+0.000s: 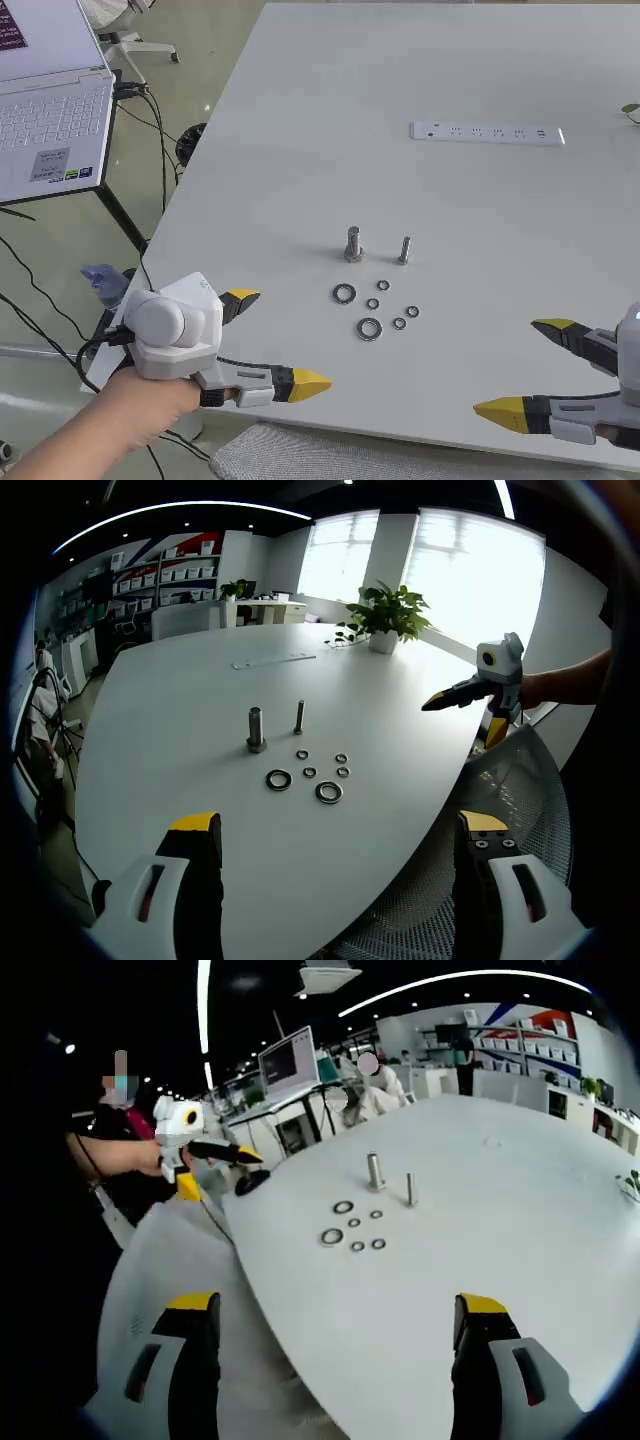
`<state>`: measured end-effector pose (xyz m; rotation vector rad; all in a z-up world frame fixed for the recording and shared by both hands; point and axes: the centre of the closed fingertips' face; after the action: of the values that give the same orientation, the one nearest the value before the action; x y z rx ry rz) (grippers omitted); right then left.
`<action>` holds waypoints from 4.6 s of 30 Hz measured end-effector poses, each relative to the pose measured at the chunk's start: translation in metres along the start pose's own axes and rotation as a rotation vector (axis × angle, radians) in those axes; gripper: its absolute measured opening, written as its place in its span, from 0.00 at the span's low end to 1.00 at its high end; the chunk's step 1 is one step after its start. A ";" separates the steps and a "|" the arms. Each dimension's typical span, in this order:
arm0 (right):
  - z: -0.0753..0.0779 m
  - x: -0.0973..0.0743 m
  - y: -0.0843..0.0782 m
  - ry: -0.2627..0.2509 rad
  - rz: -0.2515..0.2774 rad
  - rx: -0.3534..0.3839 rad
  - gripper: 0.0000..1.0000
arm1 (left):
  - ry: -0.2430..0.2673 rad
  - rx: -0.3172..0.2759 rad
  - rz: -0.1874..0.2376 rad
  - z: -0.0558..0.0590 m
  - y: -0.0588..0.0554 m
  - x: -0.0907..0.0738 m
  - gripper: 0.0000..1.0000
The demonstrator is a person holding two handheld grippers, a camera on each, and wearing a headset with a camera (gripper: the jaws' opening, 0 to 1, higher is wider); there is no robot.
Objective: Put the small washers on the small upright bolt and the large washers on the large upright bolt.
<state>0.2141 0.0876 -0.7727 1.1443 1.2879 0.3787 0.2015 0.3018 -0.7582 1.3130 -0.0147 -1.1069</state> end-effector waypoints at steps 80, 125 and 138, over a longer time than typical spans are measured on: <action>0.007 0.068 0.044 0.138 -0.163 -0.204 0.76 | -0.015 -0.011 -0.007 -0.003 -0.007 0.014 0.94; -0.027 0.156 0.026 0.378 -0.466 -0.548 0.56 | -0.055 0.001 -0.021 -0.011 -0.013 0.008 0.91; -0.020 0.174 0.011 0.392 -0.539 -0.616 0.48 | -0.066 0.020 -0.038 -0.013 -0.017 0.009 0.90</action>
<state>0.2547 0.2366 -0.8565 0.1880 1.6044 0.5579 0.2030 0.3080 -0.7805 1.2987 -0.0499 -1.1850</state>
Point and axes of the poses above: the centre of the closed fingertips' face, and the gripper's own axes: x roughly forward along the fingers, z roughly to its right, y roughly out of its top, and after that the axes turned 9 degrees about -x, right-handed
